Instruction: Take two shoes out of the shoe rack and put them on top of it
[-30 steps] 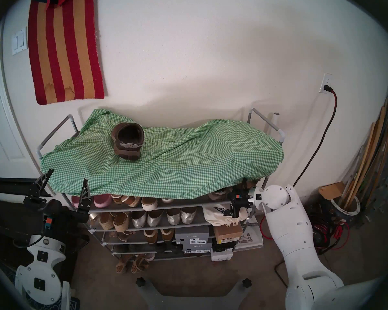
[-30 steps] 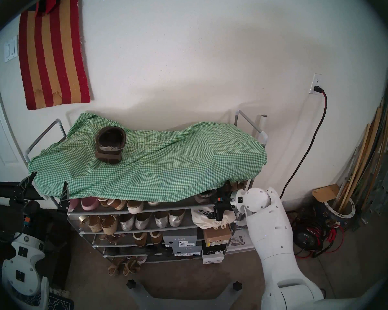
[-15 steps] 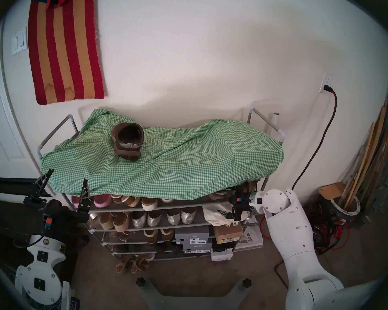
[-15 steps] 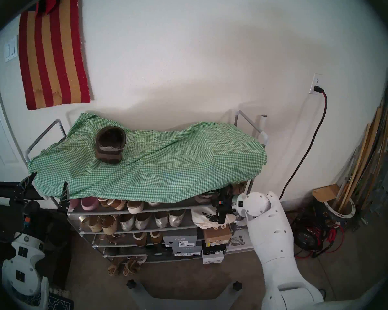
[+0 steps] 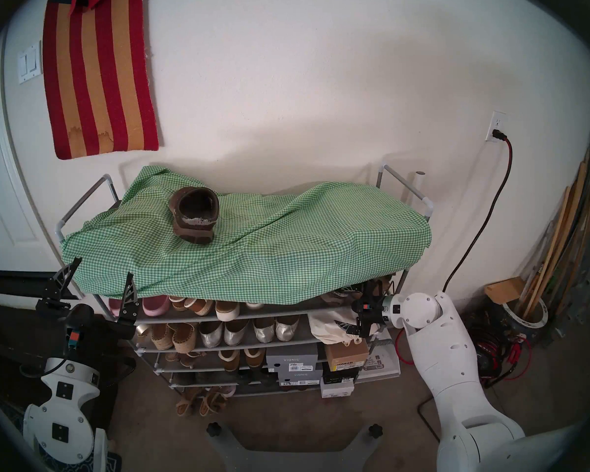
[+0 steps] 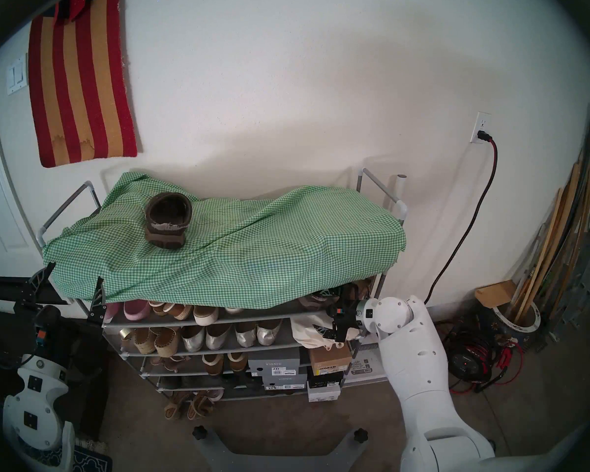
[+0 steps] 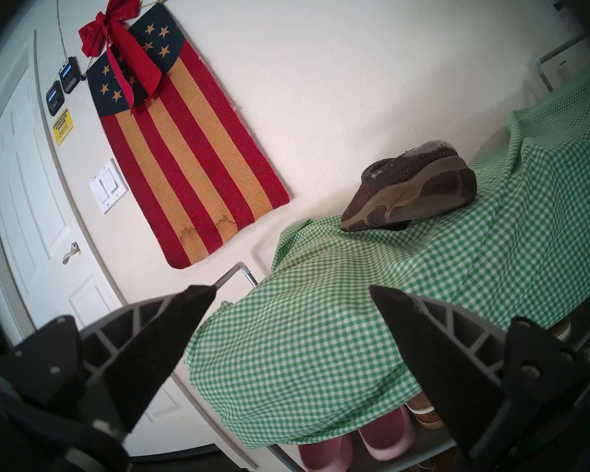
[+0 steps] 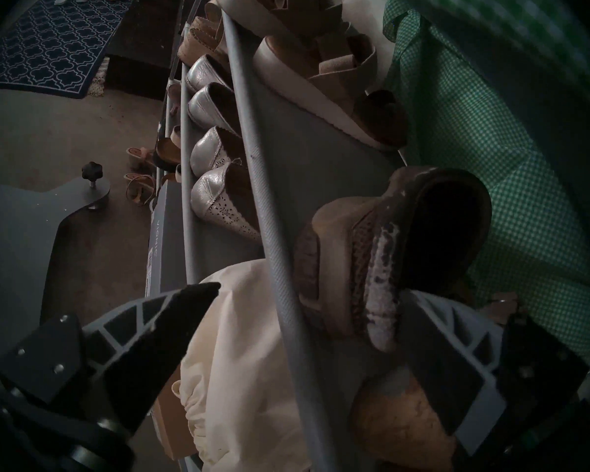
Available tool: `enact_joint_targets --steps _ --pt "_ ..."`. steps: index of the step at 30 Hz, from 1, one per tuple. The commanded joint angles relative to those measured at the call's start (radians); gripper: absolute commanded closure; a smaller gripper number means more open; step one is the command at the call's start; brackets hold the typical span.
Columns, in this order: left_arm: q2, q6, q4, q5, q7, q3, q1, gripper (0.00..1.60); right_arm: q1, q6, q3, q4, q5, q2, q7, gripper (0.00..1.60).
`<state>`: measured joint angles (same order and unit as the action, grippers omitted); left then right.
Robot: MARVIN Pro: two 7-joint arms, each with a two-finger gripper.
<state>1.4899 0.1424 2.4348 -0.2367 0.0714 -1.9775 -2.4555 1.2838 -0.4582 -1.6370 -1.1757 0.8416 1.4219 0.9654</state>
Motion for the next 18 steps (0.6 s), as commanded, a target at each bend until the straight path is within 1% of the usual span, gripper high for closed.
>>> enact_joint_targets --steps 1,13,15,18 --pt "-0.001 -0.002 0.009 -0.003 -0.001 -0.002 0.0 0.0 -0.004 -0.023 -0.004 0.039 0.015 0.002 -0.061 0.0" --pt "-0.001 -0.002 0.009 -0.003 -0.001 -0.002 0.0 0.0 -0.024 -0.059 -0.009 0.062 0.027 0.001 -0.121 0.0" --pt "-0.001 -0.002 0.009 -0.003 -0.002 -0.002 0.0 0.0 -0.028 -0.084 0.001 0.059 0.037 -0.002 -0.135 0.0" --pt "0.0 -0.002 0.009 -0.003 -0.002 -0.002 0.0 0.0 -0.035 -0.096 0.007 0.05 0.042 0.004 -0.14 0.0"
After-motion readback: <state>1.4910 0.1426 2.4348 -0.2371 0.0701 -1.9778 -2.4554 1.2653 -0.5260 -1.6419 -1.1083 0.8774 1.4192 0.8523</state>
